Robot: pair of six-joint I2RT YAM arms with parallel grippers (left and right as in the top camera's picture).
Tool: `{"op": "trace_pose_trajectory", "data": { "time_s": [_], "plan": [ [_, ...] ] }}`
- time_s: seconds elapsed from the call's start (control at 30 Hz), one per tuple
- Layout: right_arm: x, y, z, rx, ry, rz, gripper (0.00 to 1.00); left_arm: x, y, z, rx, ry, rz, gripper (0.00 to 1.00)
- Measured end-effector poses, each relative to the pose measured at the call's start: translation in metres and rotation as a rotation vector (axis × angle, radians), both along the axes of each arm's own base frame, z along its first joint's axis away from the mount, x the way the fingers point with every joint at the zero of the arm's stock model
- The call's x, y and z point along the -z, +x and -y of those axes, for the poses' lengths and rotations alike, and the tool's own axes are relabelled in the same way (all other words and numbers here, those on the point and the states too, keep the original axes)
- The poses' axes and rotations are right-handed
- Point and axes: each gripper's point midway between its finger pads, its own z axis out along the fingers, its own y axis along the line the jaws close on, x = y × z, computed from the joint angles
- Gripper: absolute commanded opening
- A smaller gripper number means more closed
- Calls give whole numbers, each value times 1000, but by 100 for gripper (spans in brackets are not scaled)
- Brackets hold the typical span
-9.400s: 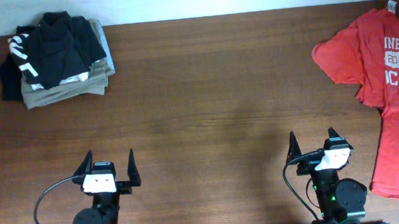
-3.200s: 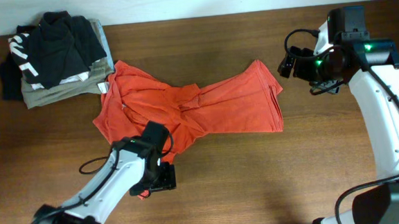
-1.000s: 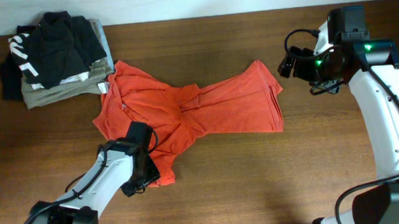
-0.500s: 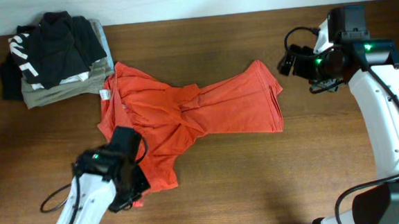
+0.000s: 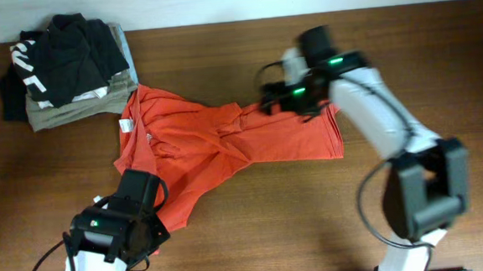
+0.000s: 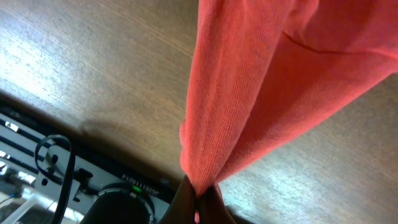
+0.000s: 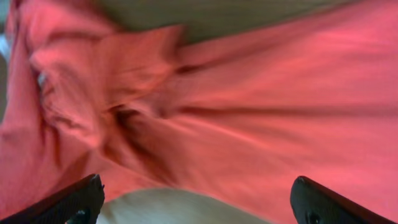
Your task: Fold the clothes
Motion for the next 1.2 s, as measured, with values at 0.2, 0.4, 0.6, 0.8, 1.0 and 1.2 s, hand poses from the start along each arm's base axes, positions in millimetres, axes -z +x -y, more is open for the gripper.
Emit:
{"op": "trace_pose_trajectory", "data": {
  "time_s": [0.2,0.4,0.6,0.8,1.0,1.2],
  "plan": [
    [52,1,-76,-24,52,-16,90,3,1,0,-3,6,-20,1],
    [62,11,-87,30,114,-38,75,3,3,1,-3,3,-12,1],
    [77,11,-88,57,109,-71,20,3,3,1,-3,3,-11,1],
    [28,78,-67,158,169,66,4,3,4,1,-3,2,-7,1],
    [-77,203,63,478,140,474,100,3,11,2,-7,-3,19,1],
    [-77,128,199,673,-75,71,99,3,17,3,-7,-3,41,1]
  ]
}}
